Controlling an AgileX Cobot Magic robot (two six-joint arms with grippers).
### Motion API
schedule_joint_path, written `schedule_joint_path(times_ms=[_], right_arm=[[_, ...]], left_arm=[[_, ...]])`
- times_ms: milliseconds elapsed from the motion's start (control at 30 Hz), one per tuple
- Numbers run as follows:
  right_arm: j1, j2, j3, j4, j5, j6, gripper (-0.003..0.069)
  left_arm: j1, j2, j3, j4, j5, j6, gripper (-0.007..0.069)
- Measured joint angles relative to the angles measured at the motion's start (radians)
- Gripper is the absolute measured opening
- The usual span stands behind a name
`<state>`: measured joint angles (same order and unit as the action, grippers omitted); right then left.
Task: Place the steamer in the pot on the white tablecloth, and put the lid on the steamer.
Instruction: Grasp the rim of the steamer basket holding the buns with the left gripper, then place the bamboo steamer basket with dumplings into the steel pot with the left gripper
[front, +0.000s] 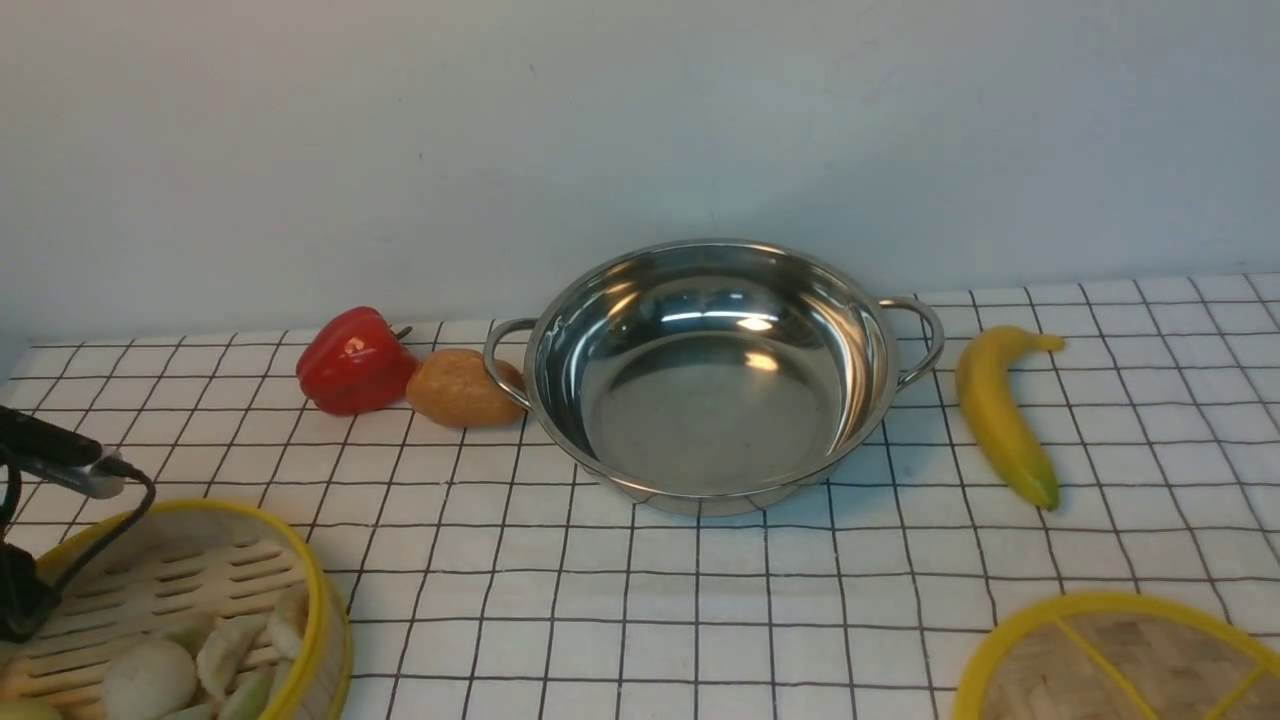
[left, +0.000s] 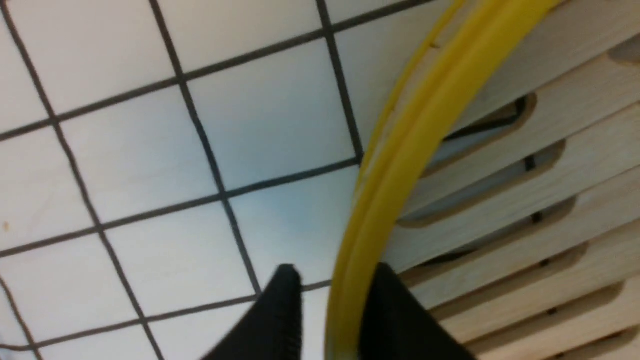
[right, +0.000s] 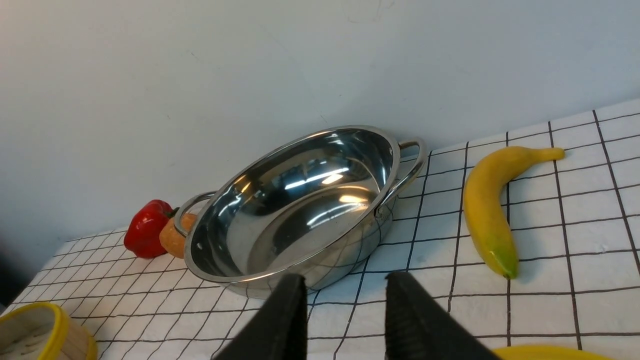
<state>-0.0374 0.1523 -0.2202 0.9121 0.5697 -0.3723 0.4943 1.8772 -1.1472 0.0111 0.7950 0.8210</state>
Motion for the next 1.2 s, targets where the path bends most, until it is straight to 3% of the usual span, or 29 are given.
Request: schedule_joint_path(times_ms=[67, 267, 367, 600, 733, 933, 967, 1200], right_arm=[[0.000, 0.000, 0.000, 0.001, -0.002, 0.000, 0.0242], [0.000, 0.000, 0.000, 0.001, -0.003, 0.000, 0.0242], [0.000, 0.000, 0.000, 0.001, -0.003, 0.000, 0.0242], [0.000, 0.000, -0.002, 0.001, -0.003, 0.000, 0.0242], [0.000, 0.000, -0.001, 0.001, -0.003, 0.000, 0.0242], [0.000, 0.000, -0.002, 0.007, 0.006, 0.000, 0.0242], [0.000, 0.000, -0.002, 0.007, 0.007, 0.000, 0.0242], [0.023, 0.000, -0.002, 0.012, 0.013, 0.000, 0.0242]], left_arm=[[0.000, 0.000, -0.035, -0.042, 0.052, -0.008, 0.0031], [0.000, 0.003, -0.205, -0.134, 0.258, -0.031, 0.0043], [-0.008, 0.004, -0.326, -0.160, 0.365, -0.126, 0.0043], [-0.029, 0.007, -0.474, -0.179, 0.401, -0.337, 0.0043], [-0.110, 0.017, -0.498, -0.217, 0.402, -0.421, 0.0043], [-0.379, 0.075, -0.641, -0.199, 0.431, -0.567, 0.0043], [-0.387, 0.078, -0.650, -0.195, 0.432, -0.573, 0.0043], [-0.570, 0.264, -1.005, -0.175, 0.434, -0.696, 0.0043]])
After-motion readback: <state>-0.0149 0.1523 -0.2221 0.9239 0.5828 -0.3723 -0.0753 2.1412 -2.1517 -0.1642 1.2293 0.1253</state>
